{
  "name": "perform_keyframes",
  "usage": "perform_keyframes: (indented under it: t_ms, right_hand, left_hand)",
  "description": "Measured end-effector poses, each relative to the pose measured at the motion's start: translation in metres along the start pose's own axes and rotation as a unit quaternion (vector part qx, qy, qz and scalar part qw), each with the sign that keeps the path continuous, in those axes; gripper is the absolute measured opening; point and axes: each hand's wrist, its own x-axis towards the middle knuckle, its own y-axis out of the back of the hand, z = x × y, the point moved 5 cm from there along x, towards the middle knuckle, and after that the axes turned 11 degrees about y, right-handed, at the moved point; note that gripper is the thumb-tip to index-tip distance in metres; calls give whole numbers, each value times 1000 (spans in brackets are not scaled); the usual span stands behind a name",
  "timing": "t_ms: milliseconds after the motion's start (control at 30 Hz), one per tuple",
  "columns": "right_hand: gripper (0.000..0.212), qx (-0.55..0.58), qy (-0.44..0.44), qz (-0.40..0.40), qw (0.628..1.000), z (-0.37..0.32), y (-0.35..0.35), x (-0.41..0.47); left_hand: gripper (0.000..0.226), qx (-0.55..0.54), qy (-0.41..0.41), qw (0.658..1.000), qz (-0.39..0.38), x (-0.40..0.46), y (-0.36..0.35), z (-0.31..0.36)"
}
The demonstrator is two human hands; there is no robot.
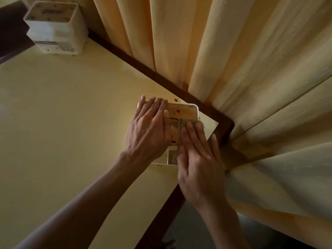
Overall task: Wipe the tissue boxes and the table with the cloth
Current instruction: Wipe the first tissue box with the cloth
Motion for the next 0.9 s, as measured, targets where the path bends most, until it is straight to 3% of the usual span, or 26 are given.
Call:
perform_keyframes:
  t_ms: [333, 900]
  right_hand:
    - [62, -18, -8, -22, 1000, 16, -6, 53]
    - [51, -2, -8, 56, 998, -13, 6, -20]
  left_hand:
    - [48, 40, -7, 999, -4, 2, -1, -2]
    - [42, 29, 14, 999, 17, 1, 4, 4]
